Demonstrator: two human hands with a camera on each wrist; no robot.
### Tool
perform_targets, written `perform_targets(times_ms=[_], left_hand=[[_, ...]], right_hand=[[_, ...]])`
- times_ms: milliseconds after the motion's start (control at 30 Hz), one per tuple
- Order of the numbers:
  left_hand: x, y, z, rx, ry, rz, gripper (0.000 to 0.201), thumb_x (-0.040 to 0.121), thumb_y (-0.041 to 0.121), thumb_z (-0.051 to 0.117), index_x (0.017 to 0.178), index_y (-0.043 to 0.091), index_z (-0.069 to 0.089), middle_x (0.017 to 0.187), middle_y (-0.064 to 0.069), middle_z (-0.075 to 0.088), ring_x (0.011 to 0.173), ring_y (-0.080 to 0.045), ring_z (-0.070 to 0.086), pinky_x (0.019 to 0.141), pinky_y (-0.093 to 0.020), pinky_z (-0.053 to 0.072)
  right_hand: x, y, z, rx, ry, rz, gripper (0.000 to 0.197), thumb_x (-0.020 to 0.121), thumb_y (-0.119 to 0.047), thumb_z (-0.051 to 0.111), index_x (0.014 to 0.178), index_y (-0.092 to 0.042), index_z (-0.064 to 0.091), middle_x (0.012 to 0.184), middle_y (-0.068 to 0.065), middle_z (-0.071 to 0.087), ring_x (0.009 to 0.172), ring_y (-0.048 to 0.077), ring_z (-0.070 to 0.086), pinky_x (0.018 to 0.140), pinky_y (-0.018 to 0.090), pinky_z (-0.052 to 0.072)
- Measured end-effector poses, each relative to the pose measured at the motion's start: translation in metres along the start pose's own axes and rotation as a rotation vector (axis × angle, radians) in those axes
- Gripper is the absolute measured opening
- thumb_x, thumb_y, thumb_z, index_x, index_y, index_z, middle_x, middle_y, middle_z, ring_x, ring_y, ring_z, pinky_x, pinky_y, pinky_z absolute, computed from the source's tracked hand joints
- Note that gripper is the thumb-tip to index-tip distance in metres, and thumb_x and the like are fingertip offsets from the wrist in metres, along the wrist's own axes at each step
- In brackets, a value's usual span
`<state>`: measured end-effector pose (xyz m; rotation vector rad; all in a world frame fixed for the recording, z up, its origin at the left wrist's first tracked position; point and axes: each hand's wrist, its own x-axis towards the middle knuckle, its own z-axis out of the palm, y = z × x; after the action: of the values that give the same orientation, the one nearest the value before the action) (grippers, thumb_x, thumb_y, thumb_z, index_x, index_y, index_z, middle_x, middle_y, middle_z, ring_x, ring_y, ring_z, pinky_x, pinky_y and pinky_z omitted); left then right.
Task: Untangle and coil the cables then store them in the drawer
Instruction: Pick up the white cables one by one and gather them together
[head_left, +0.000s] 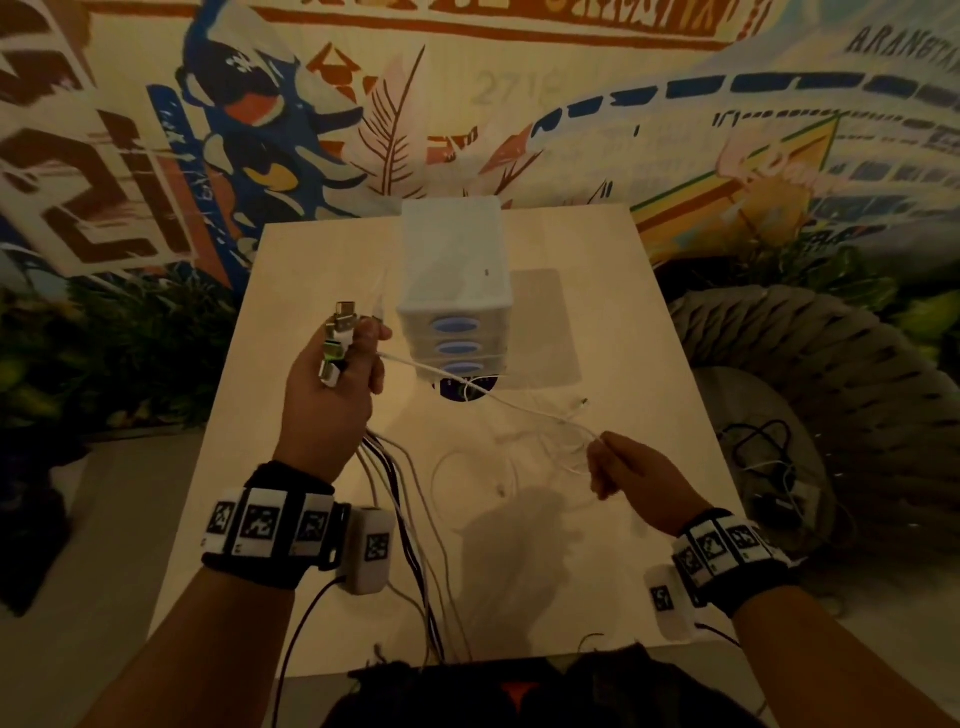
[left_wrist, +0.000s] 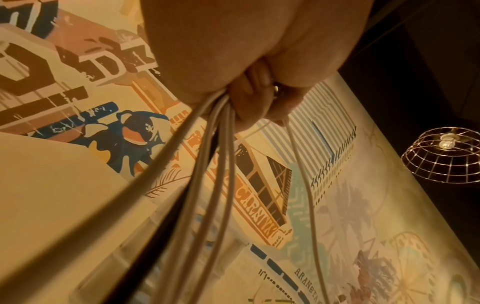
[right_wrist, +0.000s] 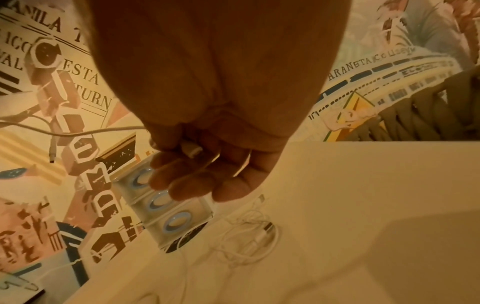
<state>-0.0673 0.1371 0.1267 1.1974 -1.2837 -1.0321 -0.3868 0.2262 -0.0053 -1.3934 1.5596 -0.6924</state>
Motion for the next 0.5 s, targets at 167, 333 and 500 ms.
perform_targets(times_ms=[167,333,500], left_hand=[[0.002,0.001,0.006,-0.068,0.027,-0.064,0.02,0.107,0.017,0.049,0.093,0.017,0.063,0.054,0.013,0.041,0.046,-0.004,0.03,0.041,-0.017,0.028],[0.002,-0.002,0.016,-0.114,-0.026,-0.143,0.022,0.108,0.018,0.046,0.092,0.015,0.06,0.053,0.011,0.038,0.042,-0.005,0.027,0.04,-0.019,0.026],[-0.001,-0.002,0.033,-0.139,-0.064,-0.109,0.024,0.109,0.024,0.045,0.092,0.018,0.06,0.058,0.01,0.039,0.046,-0.007,0.027,0.043,-0.022,0.027]], right_hand=[[-0.034,0.019,-0.017,-0.043,-0.071,0.059,0.03,0.104,-0.03,0.05,0.082,-0.02,0.068,0.075,0.003,0.071,0.069,0.017,0.065,0.071,0.032,0.054],[-0.075,0.047,-0.016,-0.038,-0.177,0.18,0.027,0.102,-0.019,0.054,0.083,-0.019,0.074,0.082,0.003,0.075,0.076,0.014,0.071,0.073,0.031,0.057],[-0.1,0.061,0.001,0.016,-0.254,0.302,0.03,0.096,-0.005,0.062,0.08,-0.022,0.081,0.087,0.004,0.078,0.083,0.017,0.073,0.078,0.031,0.058]])
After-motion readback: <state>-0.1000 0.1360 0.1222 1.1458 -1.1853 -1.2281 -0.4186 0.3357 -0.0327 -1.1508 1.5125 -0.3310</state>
